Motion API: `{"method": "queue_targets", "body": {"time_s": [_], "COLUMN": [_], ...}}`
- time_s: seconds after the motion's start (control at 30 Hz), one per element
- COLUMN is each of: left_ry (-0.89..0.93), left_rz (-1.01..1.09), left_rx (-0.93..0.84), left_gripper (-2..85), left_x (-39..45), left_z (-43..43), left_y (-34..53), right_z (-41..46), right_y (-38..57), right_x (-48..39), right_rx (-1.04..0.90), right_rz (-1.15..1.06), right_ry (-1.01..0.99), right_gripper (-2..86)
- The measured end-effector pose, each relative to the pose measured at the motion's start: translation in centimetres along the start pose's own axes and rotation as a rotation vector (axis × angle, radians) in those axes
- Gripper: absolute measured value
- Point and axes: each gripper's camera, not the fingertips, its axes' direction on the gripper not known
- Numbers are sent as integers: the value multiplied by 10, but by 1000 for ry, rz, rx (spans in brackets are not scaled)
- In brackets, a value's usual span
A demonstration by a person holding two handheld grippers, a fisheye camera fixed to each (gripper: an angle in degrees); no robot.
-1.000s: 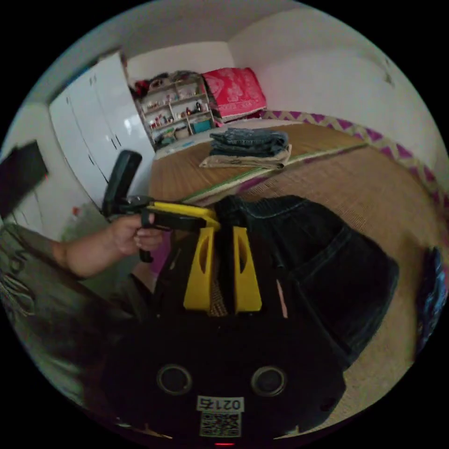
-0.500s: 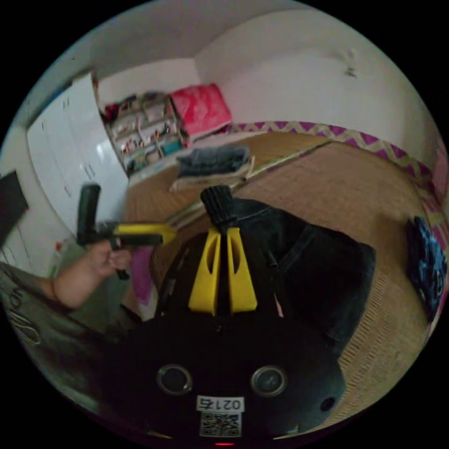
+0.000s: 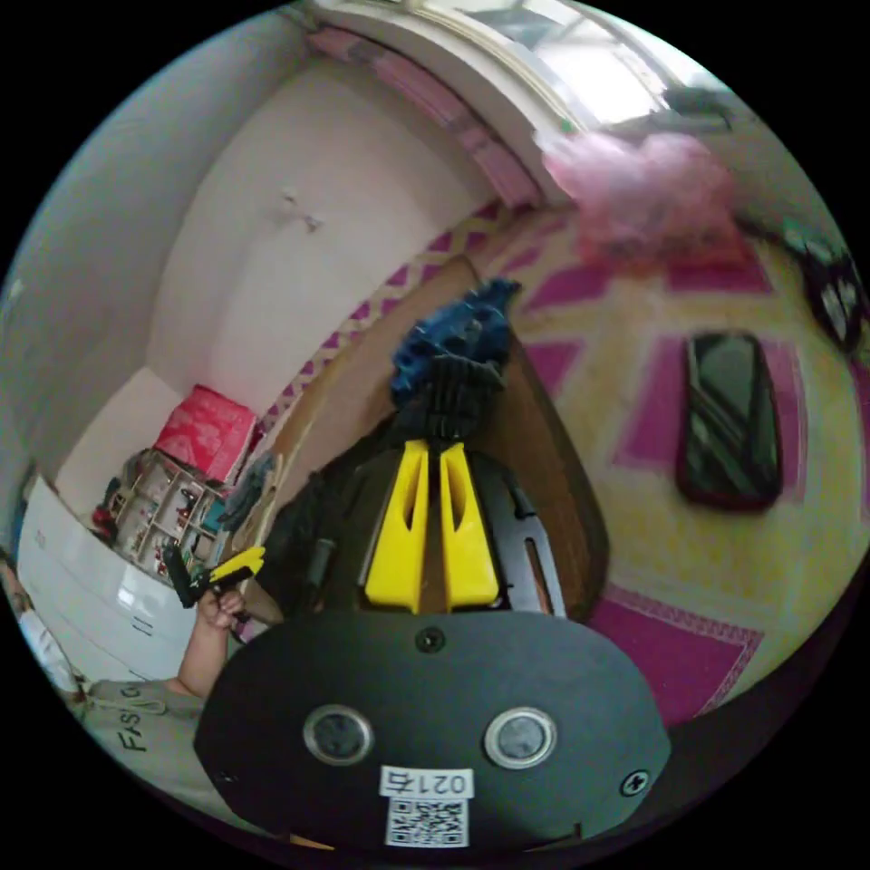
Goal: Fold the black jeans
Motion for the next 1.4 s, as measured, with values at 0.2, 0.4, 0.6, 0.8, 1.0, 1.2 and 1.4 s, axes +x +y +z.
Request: {"method": "queue_targets", "body": {"time_s": [0.2,0.4,0.6,0.8,1.0,1.2,1.4], "left_ry": [2,14,-156,-72,-364,-540,-492], "left_rz": [131,209,173,-125,-396,-730,-857], "left_rx": [-46,-105,-115,193,326,171,63], "left_gripper": [121,126,36,12,5,-5,-9], "left_x": [34,53,41,-66,-217,-356,-412], "left_z": [32,60,63,-65,-224,-274,-256], "left_y": [-34,-62,-58,-27,74,195,250], "right_z": [-7,-27,-6,6,20,48,79], "right_y": [74,115,150,161,160,158,144], "right_x": [70,16,-14,-29,-43,-58,-79], "right_rx": [22,72,-19,-28,-37,-91,-193], "right_rz": [137,-139,-298,-364,-385,-375,-360], "right_ry": [23,172,104,-16,-158,-220,-264], "right_gripper": [49,51,32,9,-2,-5,-2]}}
